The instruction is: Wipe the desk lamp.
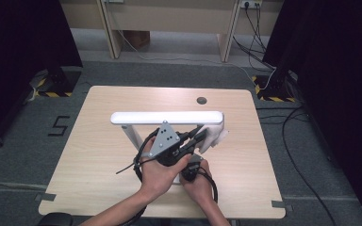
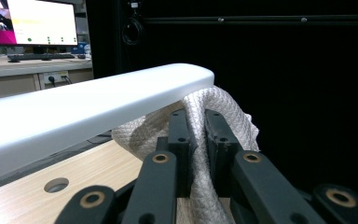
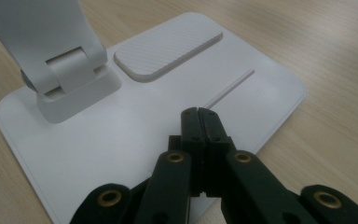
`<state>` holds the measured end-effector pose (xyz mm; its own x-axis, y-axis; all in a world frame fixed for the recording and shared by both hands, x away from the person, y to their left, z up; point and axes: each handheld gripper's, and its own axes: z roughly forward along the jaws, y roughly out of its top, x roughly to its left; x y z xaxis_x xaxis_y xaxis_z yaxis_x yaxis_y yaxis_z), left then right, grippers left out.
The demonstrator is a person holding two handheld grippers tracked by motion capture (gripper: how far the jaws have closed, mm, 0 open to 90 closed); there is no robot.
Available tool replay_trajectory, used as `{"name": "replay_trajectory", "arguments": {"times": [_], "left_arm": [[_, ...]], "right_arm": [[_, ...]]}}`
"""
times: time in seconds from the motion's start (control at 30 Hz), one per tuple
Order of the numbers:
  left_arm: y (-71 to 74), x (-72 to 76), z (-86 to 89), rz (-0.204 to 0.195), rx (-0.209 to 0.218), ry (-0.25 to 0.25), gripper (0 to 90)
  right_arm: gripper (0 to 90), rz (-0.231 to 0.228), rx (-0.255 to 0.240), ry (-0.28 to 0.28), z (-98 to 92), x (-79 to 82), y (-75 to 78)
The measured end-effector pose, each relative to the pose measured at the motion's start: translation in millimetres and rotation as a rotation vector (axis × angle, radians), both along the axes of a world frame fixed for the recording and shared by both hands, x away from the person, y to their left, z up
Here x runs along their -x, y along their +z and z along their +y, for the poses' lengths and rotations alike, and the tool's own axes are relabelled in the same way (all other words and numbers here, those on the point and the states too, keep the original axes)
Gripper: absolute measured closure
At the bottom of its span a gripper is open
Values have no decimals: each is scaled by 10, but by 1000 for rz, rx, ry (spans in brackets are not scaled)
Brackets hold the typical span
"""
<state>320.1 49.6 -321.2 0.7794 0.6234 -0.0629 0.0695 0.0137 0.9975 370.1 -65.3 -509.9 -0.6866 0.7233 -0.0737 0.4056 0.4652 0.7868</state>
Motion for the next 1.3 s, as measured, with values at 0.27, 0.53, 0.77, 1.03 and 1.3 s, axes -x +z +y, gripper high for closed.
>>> {"name": "replay_trajectory", "arguments": {"times": [0.27, 0.53, 0.77, 1.03, 1.3], "left_arm": [[-3, 8, 40, 0, 9, 11, 826], [1, 31, 87, -2, 14, 19, 825], [6, 61, 137, -7, 18, 26, 826], [5, 71, 193, -5, 20, 36, 825], [4, 80, 237, -5, 23, 40, 825]], "right_arm": [[900, 1, 0, 0, -1, -1, 1], [900, -2, 1, 3, 0, -3, 0], [900, -5, 2, 4, -1, -5, 0], [900, -4, 1, 1, 1, -5, 1], [900, -6, 3, 4, 0, -5, 0]]}}
